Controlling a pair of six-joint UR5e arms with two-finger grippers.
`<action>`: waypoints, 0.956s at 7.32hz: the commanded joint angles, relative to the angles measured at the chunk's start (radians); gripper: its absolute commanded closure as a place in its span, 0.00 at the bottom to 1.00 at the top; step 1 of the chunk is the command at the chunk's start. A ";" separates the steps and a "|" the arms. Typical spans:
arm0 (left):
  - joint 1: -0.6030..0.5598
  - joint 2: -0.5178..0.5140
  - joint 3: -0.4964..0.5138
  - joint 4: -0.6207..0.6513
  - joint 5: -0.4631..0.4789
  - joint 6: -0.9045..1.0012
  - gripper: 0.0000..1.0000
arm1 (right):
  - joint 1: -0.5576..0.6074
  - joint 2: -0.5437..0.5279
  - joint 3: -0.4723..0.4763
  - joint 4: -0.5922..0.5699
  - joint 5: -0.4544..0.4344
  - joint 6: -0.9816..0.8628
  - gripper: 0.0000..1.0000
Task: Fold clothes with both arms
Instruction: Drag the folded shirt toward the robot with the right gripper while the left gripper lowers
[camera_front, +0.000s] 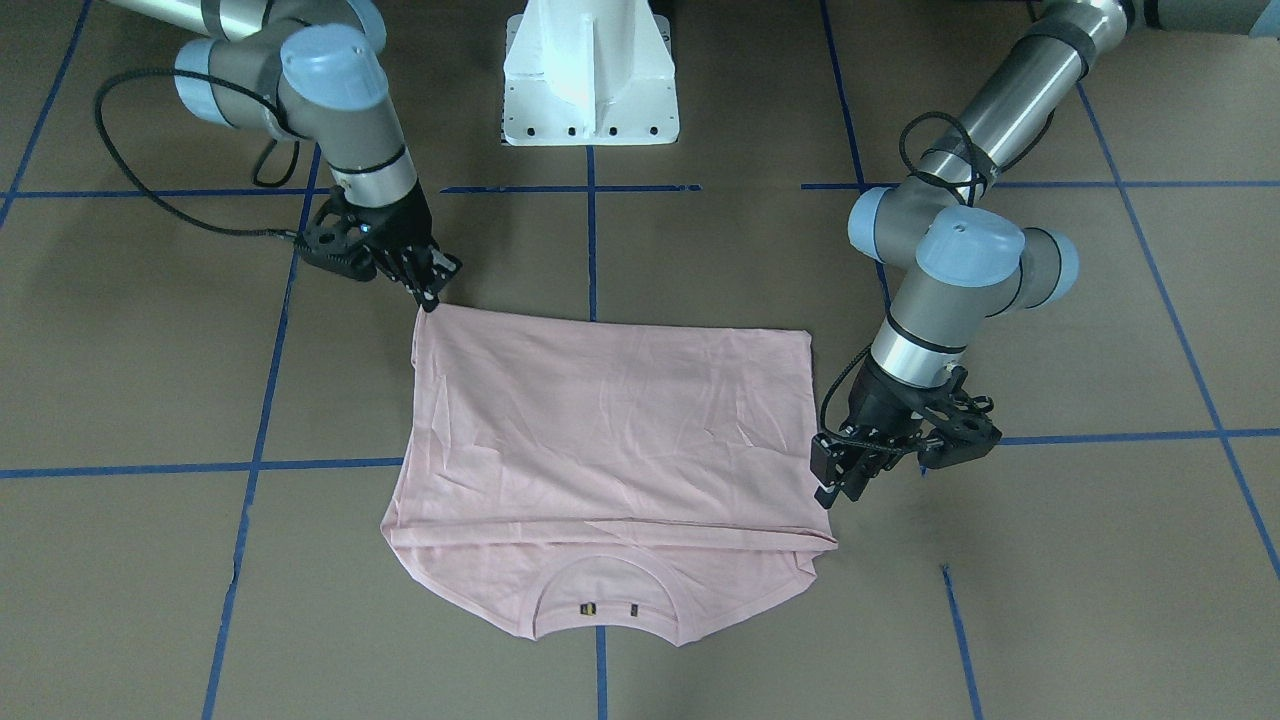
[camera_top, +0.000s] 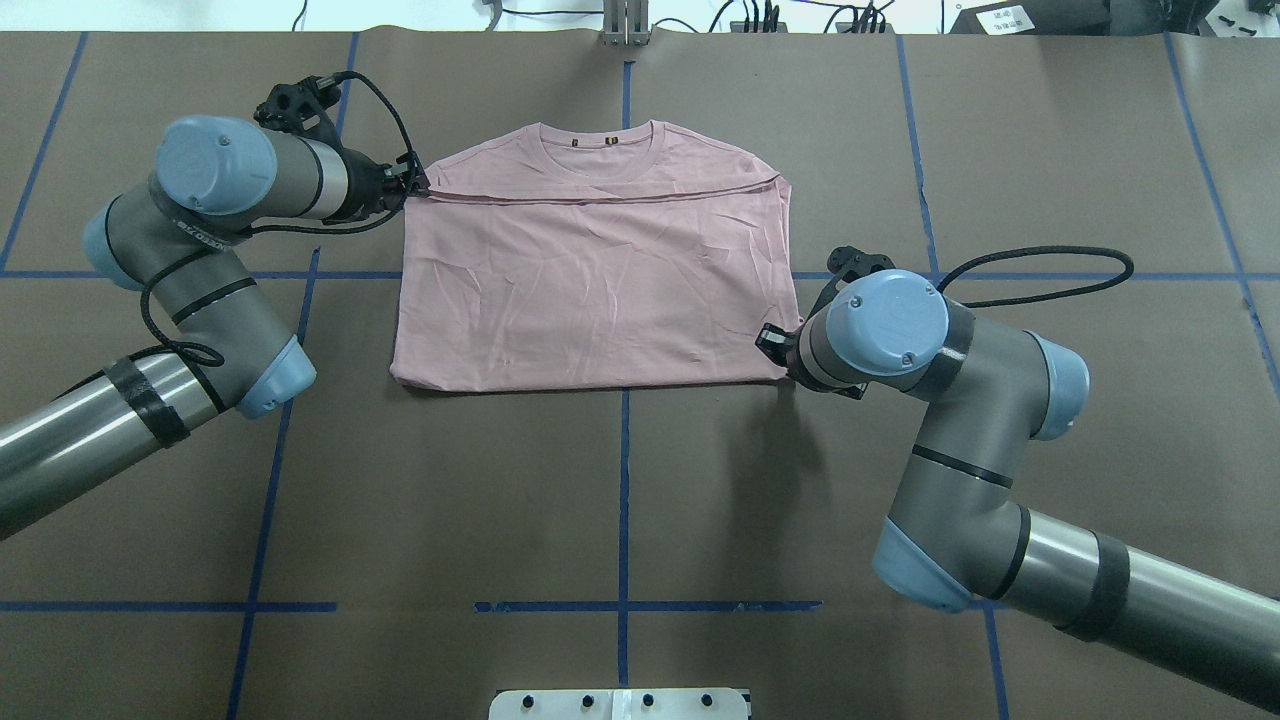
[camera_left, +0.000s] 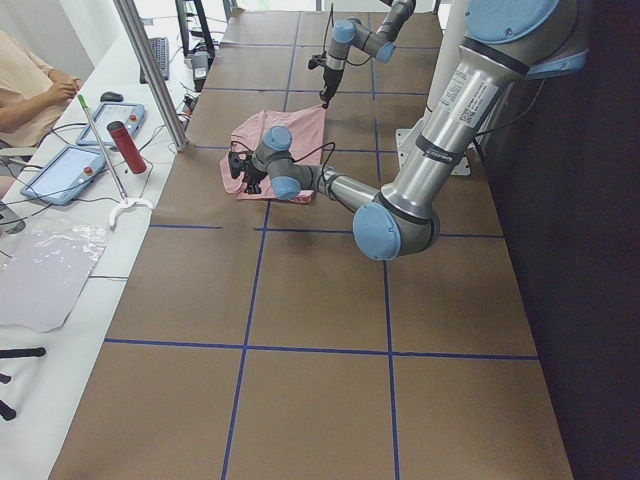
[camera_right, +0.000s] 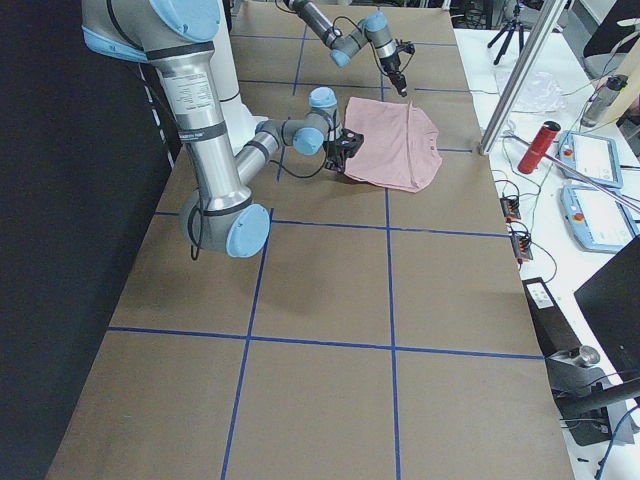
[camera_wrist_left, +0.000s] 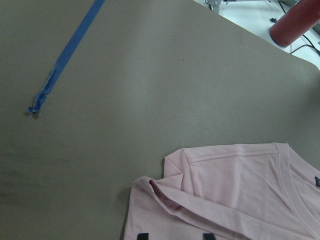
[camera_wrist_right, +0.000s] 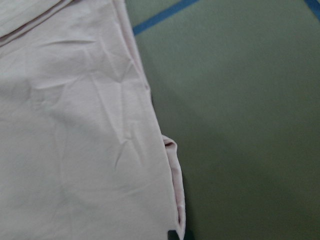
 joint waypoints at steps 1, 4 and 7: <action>0.000 -0.002 -0.027 0.001 -0.005 0.006 0.53 | -0.157 -0.129 0.207 -0.026 0.083 0.132 1.00; 0.000 0.000 -0.142 0.015 -0.089 0.000 0.53 | -0.355 -0.251 0.332 -0.036 0.144 0.140 1.00; 0.021 0.151 -0.336 0.035 -0.159 -0.017 0.50 | -0.409 -0.263 0.341 -0.036 0.146 0.155 0.01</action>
